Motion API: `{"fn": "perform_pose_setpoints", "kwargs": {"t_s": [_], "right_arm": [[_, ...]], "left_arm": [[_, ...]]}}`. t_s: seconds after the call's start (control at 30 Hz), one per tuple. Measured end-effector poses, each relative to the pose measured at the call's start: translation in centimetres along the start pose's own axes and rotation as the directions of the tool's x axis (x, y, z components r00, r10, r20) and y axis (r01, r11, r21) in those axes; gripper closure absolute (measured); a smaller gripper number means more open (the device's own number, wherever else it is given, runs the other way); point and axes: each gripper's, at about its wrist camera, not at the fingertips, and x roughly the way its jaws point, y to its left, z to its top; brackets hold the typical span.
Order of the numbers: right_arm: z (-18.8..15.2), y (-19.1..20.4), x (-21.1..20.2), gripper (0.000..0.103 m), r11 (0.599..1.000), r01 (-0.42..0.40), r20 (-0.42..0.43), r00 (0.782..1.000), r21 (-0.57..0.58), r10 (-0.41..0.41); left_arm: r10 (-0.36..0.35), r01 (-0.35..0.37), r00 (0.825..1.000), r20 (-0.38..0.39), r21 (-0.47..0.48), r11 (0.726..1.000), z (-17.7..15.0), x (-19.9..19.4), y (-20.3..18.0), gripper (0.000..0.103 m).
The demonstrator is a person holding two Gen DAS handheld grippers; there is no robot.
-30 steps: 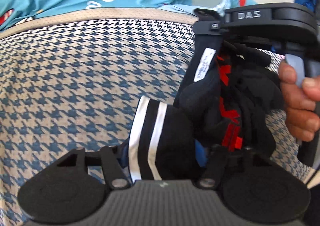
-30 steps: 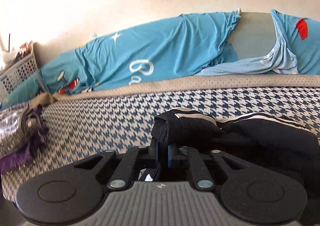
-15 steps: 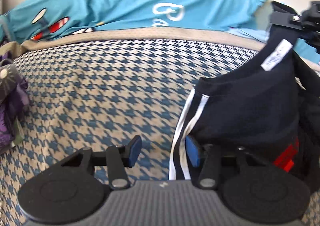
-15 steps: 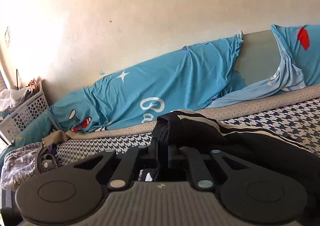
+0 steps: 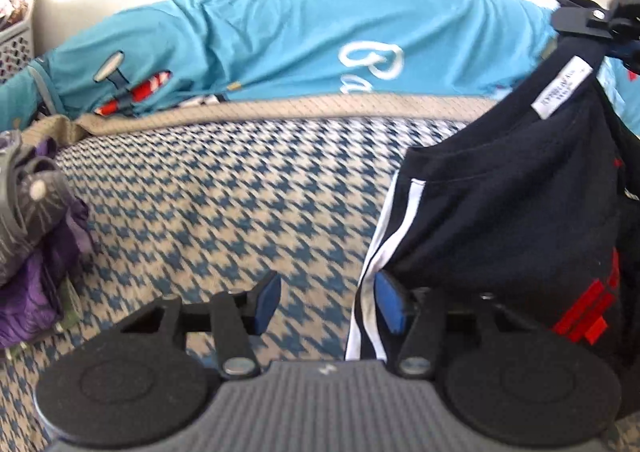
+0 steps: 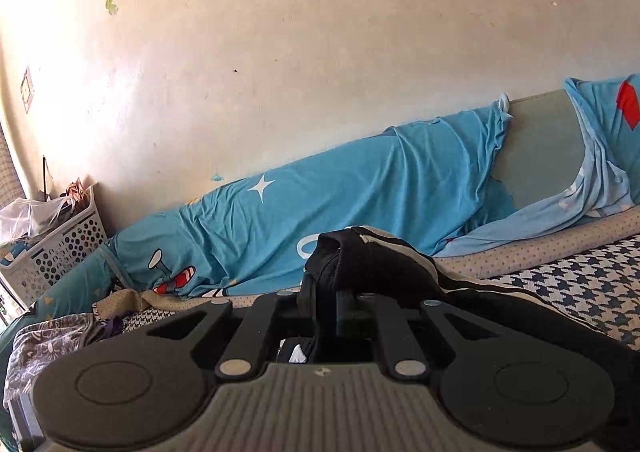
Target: Fold clothes
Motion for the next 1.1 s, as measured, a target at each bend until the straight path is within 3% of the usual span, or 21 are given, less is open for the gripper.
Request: {"fn": "perform_pose_setpoints", "kwargs": {"t_s": [0.13,0.2,0.3,0.37,0.5,0.83,0.97,1.1], "right_arm": [[0.3,-0.2,0.7,0.092,1.0,0.029,0.036,0.999,0.003,-0.03],[0.2,-0.4,1.4,0.09,0.998,0.066,0.008,0.998,-0.005,-0.066],[-0.1,-0.5,1.9,0.072,0.993,0.114,-0.031,0.993,-0.032,-0.115],[-0.3,-0.5,1.6,0.053,0.989,0.137,-0.022,0.99,-0.049,-0.138],[-0.2,-0.6,0.9,0.049,0.987,0.143,-0.012,0.989,-0.073,-0.145],[-3.2,1.5,0.0,0.049,0.971,-0.011,-0.186,0.982,-0.239,-0.035],[-4.8,2.3,-0.3,0.049,0.955,-0.114,-0.273,0.961,-0.274,0.037],[-6.6,3.5,-0.5,0.049,0.92,-0.224,-0.366,0.925,-0.322,0.097]], "left_arm": [[0.007,-0.01,0.999,-0.034,-0.073,0.997,0.8,1.0,1.2,0.045],[0.007,-0.014,0.998,-0.066,-0.113,0.993,0.8,1.5,1.7,0.041],[-0.006,-0.011,0.995,-0.1,-0.163,0.987,0.8,1.8,2.5,0.036],[-0.017,-0.002,0.995,-0.102,-0.186,0.983,0.9,1.7,2.9,0.029],[-0.027,0.007,0.995,-0.096,-0.207,0.978,1.1,1.3,3.6,0.024],[-0.028,0.006,0.993,-0.112,-0.197,0.98,1.4,1.3,4.0,0.021],[-0.026,0.002,0.992,-0.123,-0.199,0.98,1.4,1.4,4.1,0.02],[-0.02,-0.006,0.992,-0.128,-0.201,0.98,1.4,1.4,4.3,0.019]]}}
